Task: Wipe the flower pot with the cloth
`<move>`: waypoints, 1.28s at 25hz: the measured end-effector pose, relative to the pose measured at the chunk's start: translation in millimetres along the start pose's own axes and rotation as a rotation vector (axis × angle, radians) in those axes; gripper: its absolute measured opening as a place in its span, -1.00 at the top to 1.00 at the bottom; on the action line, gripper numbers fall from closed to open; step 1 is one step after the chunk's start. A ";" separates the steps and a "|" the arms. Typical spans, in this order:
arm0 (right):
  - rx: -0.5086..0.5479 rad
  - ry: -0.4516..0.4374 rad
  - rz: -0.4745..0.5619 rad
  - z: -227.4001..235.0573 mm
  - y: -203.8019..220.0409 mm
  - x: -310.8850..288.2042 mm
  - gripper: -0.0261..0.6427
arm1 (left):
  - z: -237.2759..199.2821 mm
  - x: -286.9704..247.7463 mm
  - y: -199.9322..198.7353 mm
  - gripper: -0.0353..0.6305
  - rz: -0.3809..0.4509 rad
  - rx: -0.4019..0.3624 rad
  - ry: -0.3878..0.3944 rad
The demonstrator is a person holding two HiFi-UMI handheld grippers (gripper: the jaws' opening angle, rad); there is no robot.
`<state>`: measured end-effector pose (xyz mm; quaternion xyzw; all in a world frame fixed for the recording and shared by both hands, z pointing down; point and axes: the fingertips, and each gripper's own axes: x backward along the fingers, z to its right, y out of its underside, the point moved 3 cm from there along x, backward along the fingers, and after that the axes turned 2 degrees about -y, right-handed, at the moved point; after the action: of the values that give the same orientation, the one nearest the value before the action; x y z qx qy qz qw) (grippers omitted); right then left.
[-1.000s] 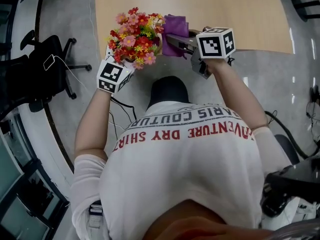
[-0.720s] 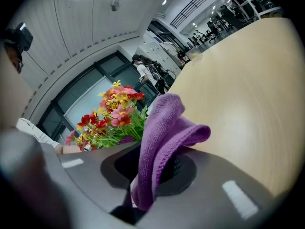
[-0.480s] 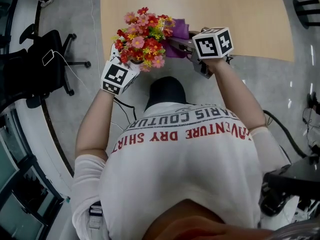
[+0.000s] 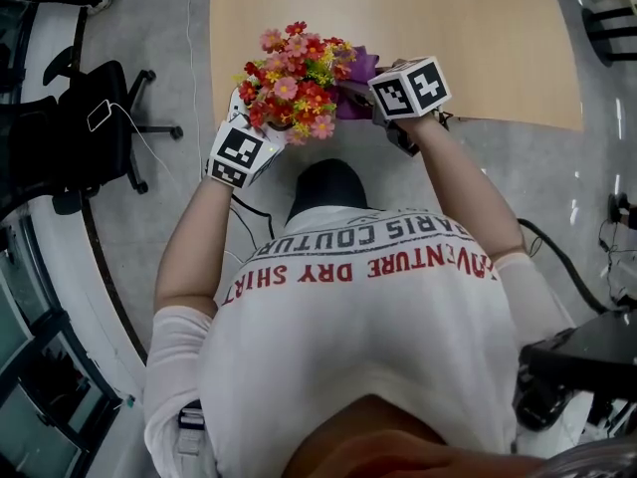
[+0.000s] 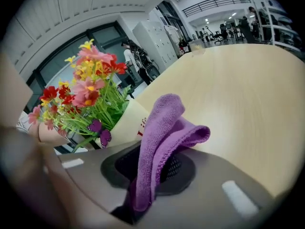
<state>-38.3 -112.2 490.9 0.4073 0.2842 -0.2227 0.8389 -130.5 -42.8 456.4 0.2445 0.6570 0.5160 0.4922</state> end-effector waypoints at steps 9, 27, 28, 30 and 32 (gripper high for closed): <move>0.046 0.110 0.238 -22.2 -9.4 89.5 0.77 | 1.7 43.1 1.1 -0.59 0.007 0.154 -0.084; 0.379 -0.124 0.391 -276.2 100.2 180.9 0.77 | 163.8 226.3 -79.9 0.89 0.123 0.286 0.050; 0.381 -0.103 0.393 -290.7 111.3 181.0 0.77 | 174.0 239.5 -78.7 0.89 0.124 0.280 0.053; 0.378 -0.063 0.404 -320.1 131.3 181.1 0.77 | 195.9 266.8 -75.3 0.89 0.125 0.265 0.071; 0.356 -0.057 0.430 -351.1 148.2 181.7 0.77 | 216.7 295.0 -74.8 0.89 0.135 0.230 0.095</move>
<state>81.9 230.7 275.9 0.5927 0.1242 -0.0970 0.7899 -38.5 270.6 275.1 0.3184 0.7165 0.4803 0.3932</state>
